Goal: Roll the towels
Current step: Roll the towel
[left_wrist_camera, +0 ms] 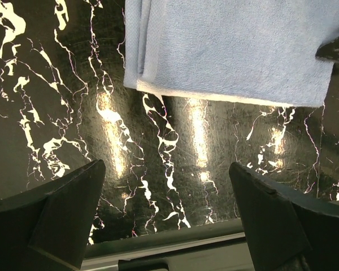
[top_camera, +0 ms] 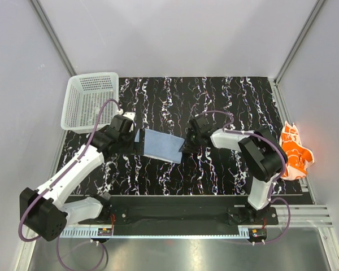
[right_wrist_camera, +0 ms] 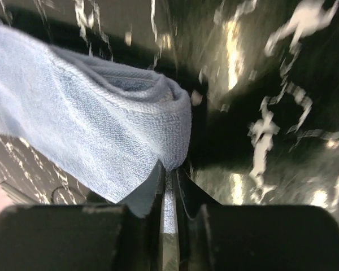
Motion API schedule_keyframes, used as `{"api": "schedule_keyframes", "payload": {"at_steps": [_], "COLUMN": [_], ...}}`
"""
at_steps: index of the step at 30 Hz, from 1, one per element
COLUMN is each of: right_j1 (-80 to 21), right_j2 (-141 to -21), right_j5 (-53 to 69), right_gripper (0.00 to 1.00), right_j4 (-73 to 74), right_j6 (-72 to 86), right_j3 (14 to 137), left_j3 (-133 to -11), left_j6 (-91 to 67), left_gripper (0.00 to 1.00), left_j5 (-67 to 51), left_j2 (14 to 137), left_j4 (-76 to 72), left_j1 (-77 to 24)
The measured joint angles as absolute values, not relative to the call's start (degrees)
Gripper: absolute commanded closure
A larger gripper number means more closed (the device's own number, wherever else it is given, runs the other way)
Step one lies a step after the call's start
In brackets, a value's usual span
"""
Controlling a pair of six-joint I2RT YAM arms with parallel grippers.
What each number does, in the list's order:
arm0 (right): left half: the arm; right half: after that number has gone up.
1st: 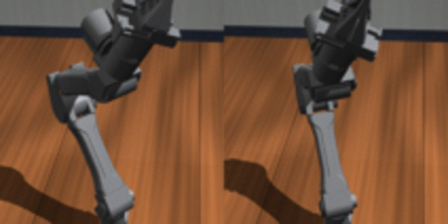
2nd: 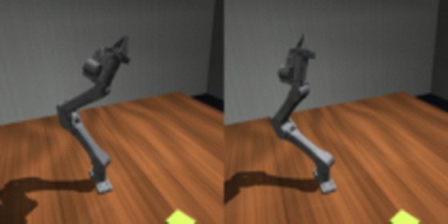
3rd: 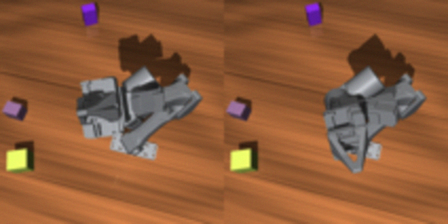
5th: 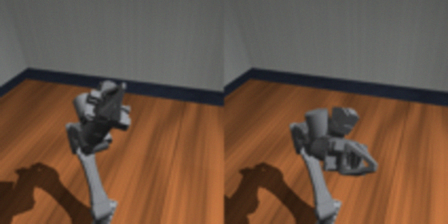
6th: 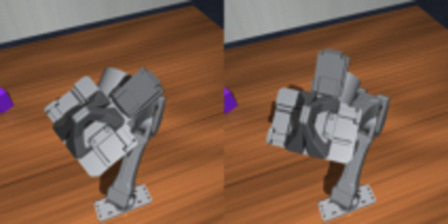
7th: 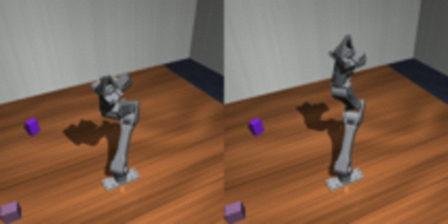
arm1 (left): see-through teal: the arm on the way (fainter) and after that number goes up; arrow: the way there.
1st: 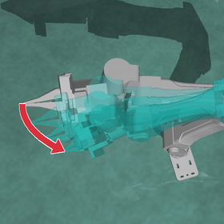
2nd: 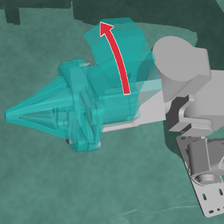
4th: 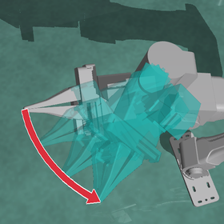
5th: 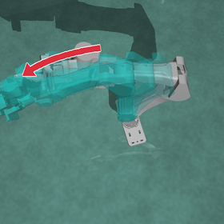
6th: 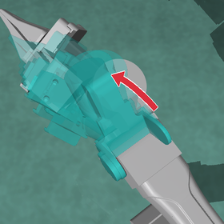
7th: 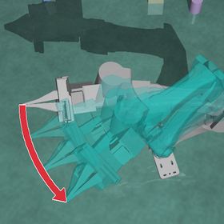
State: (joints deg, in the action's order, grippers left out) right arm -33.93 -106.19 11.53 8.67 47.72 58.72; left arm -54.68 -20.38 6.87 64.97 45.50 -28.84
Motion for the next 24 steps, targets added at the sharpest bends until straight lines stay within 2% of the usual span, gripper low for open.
{"api": "schedule_keyframes", "payload": {"at_steps": [5, 7, 8, 9, 10, 13, 17, 20, 24], "right_j1": [-38.8, -42.0, -44.0, -46.2, -48.2, -52.6, -53.2, -53.2, -52.1], "right_j2": [-102.0, -99.9, -98.6, -97.1, -95.5, -89.9, -82.0, -75.5, -74.4], "right_j5": [9.9, 9.5, 9.2, 8.8, 8.7, 6.2, 0.6, -4.3, -8.3], "right_gripper": [0.85, 0.76, 0.7, 0.53, 0.44, 0.22, 0.17, 0.16, 0.17], "right_j4": [6.2, 6.1, 6.0, 6.3, 6.6, 11.3, 22.6, 28.8, 31.7], "right_j6": [52.1, 54.0, 55.0, 56.1, 57.5, 58.6, 58.9, 57.5, 53.8], "right_j3": [52.8, 50.3, 48.8, 47.5, 46.2, 44.0, 42.9, 43.7, 48.2], "left_j3": [-53.9, -53.9, -53.9, -53.9, -53.9, -53.9, -53.9, -54.0, -54.2], "left_j6": [-20.1, -20.1, -20.1, -20.0, -20.0, -19.9, -19.9, -20.0, -20.8], "left_gripper": [0.01, 0.01, 0.02, 0.03, 0.04, 0.07, 0.07, 0.01, 0.01], "left_j5": [6.7, 6.7, 6.7, 6.7, 6.7, 6.7, 8.4, 11.0, 11.4], "left_j2": [63.7, 63.5, 63.6, 63.7, 63.9, 64.3, 63.9, 62.3, 59.5], "left_j4": [45.2, 45.1, 45.1, 45.1, 45.1, 45.2, 45.5, 45.9, 43.7], "left_j1": [-30.6, -32.0, -32.9, -33.9, -35.0, -38.0, -40.0, -42.1, -44.3]}}
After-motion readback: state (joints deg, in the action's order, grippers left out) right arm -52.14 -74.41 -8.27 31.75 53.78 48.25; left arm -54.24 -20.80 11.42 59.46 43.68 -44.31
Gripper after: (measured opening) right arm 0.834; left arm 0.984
